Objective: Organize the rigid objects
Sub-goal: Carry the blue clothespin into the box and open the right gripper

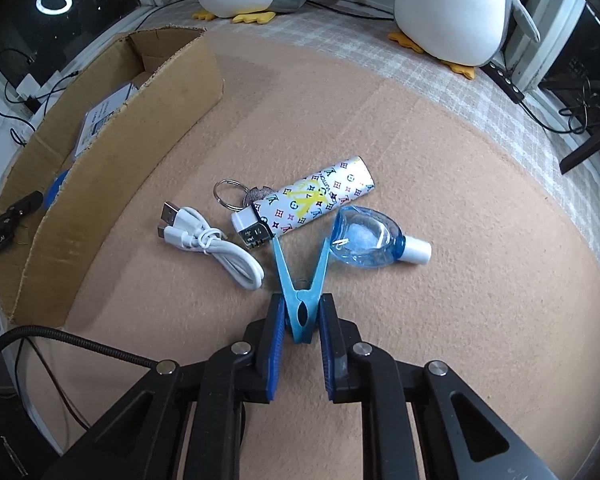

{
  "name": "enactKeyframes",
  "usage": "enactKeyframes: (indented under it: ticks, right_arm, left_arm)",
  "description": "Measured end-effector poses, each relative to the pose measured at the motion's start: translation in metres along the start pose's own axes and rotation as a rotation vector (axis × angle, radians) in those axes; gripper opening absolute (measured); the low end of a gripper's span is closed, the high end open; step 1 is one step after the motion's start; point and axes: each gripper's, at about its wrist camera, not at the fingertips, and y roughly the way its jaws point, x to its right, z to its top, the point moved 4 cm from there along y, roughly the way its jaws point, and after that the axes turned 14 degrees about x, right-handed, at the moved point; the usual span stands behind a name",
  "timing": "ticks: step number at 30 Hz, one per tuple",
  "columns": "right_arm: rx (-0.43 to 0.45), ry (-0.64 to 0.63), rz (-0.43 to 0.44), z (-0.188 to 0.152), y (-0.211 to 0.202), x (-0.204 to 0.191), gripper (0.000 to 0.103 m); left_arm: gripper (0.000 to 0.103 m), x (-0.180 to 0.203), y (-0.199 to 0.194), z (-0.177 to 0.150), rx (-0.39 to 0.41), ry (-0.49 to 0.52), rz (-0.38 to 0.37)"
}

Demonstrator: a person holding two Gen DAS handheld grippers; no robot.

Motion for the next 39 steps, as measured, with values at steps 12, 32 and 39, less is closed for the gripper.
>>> enactKeyframes:
  ticks: [12,32,39]
  right_arm:
    - [0.076,0.096,0.010,-0.008,-0.026,0.015,0.015]
    - [0.213,-0.078,0.111,0.084,-0.051,-0.085,0.015]
    - [0.204,-0.094,0.119,0.107,-0.030,-0.105,0.015]
  left_arm:
    - [0.026,0.000,0.000,0.000,0.000,0.000,0.000]
    - [0.026,0.000,0.000,0.000,0.000,0.001,0.001]
    - [0.026,0.000,0.000,0.000,0.000,0.000,0.000]
